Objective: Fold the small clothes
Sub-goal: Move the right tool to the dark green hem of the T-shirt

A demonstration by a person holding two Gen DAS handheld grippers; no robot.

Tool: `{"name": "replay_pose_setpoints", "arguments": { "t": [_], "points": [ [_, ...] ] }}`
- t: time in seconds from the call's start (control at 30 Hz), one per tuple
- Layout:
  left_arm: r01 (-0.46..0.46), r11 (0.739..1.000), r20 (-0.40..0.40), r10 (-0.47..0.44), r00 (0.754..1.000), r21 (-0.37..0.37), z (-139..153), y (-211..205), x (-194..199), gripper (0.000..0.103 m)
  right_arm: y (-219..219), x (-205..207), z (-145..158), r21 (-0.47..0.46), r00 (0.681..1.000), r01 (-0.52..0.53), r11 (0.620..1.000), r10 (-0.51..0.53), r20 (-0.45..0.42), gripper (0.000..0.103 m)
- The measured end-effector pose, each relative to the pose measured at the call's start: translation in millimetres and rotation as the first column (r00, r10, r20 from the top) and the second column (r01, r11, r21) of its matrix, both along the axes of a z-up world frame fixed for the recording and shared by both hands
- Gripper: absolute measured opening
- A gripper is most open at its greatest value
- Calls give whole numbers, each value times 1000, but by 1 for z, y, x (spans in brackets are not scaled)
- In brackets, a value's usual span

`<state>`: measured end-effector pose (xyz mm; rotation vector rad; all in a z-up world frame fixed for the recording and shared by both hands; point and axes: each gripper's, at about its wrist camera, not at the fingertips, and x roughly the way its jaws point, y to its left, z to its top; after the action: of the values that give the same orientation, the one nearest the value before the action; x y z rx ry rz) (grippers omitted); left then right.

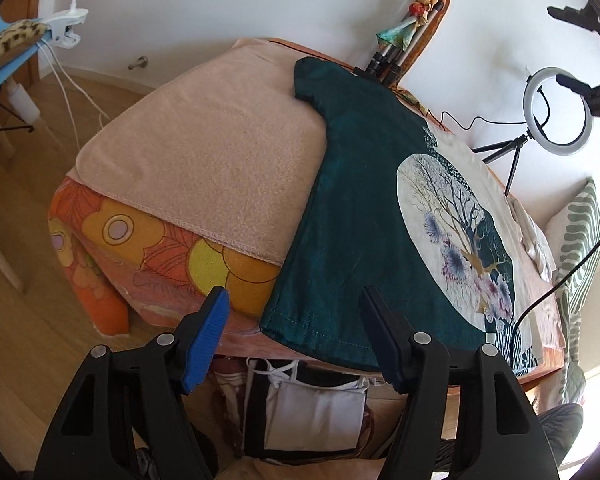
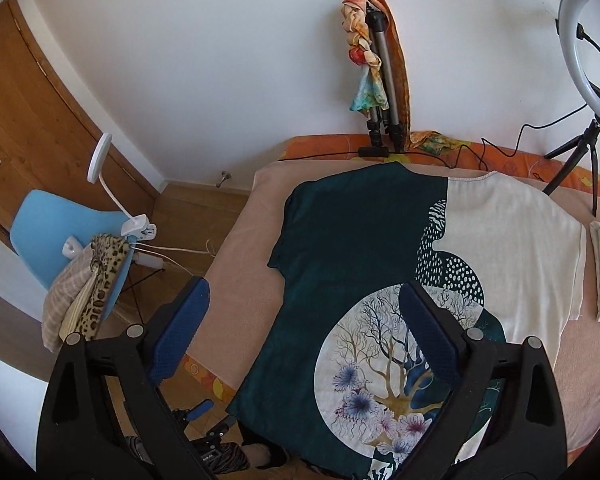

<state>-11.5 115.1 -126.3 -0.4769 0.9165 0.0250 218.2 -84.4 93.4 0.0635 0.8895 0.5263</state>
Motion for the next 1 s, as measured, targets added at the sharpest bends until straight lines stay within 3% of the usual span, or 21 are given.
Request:
{"name": "replay_pose_setpoints", "arguments": {
  "t": [0.13, 0.27, 0.57, 0.7, 1.0],
  "points": [
    [-8, 1000, -13, 8, 1000, -24, -7, 3, 2, 66, 38, 29, 9, -96, 997, 1, 995, 6, 71, 98],
    [-15, 997, -24, 13, 1000, -72, -16, 9, 3, 66, 74, 76, -8, -111, 999, -33, 993, 38, 37, 98],
    [-13, 996, -19, 12, 1000, -84, -17, 9, 3, 63, 143, 161, -107, -101, 994, -42, 994, 31, -104, 87],
    [-21, 995, -20, 19, 1000, -98, -20, 11, -1, 55, 169, 190, -155, -98, 983, -34, 995, 15, -183, 77],
    [-23, 994, -6, 22, 1000, -110, -21, 8, -4, 49, 223, 215, -214, -179, 980, -80, 981, 45, -192, 76]
  ]
}}
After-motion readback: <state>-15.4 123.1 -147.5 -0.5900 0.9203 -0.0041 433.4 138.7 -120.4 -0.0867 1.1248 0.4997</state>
